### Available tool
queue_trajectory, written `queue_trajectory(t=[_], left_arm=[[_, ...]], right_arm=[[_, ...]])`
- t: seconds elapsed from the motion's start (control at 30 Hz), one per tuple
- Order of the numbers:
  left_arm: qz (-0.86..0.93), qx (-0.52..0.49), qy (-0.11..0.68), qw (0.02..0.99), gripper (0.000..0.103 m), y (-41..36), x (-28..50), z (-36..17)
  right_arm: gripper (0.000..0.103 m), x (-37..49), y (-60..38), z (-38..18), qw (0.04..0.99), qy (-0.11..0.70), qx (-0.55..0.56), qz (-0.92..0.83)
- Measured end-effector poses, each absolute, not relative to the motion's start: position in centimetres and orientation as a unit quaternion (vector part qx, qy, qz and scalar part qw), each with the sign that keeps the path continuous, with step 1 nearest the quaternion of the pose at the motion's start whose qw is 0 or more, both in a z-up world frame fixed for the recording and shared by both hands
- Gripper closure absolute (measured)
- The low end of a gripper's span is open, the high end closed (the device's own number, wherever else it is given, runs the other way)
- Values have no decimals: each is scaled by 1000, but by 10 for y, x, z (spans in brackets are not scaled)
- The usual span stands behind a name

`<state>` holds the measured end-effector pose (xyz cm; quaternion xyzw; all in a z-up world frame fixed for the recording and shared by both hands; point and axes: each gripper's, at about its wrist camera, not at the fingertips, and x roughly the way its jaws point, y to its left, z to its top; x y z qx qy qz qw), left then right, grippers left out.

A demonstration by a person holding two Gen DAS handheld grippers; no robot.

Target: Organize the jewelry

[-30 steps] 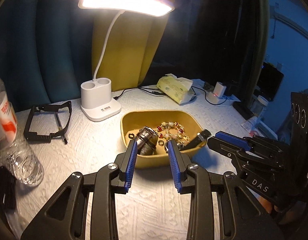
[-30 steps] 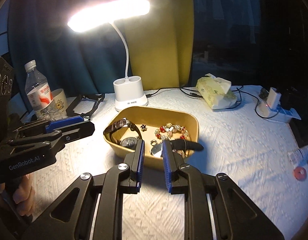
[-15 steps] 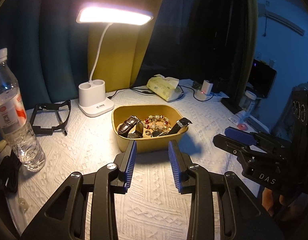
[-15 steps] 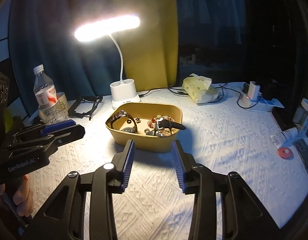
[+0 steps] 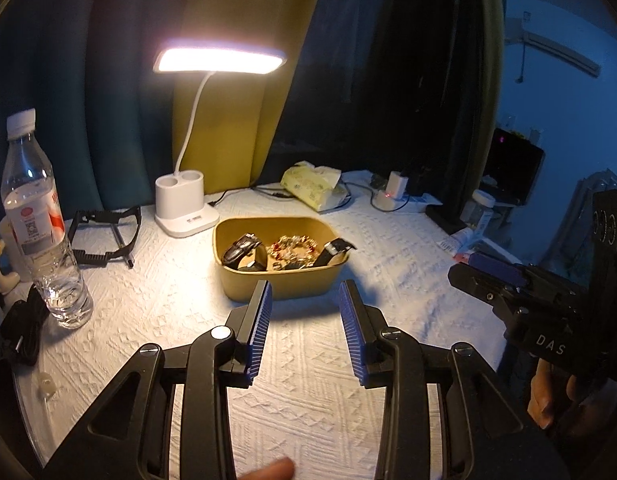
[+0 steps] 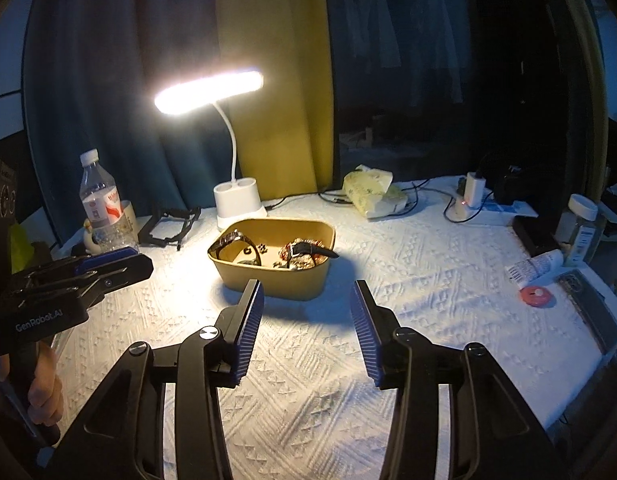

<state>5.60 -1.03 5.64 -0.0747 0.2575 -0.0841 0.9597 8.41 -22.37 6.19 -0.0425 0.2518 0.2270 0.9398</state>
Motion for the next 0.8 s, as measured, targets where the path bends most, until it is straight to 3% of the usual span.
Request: queue_trajectory(t=[0.8], left_arm=[[-70, -46, 219, 972, 66, -29, 38, 76]], right_arm=[[49, 70, -239, 85, 950, 216, -40, 220]])
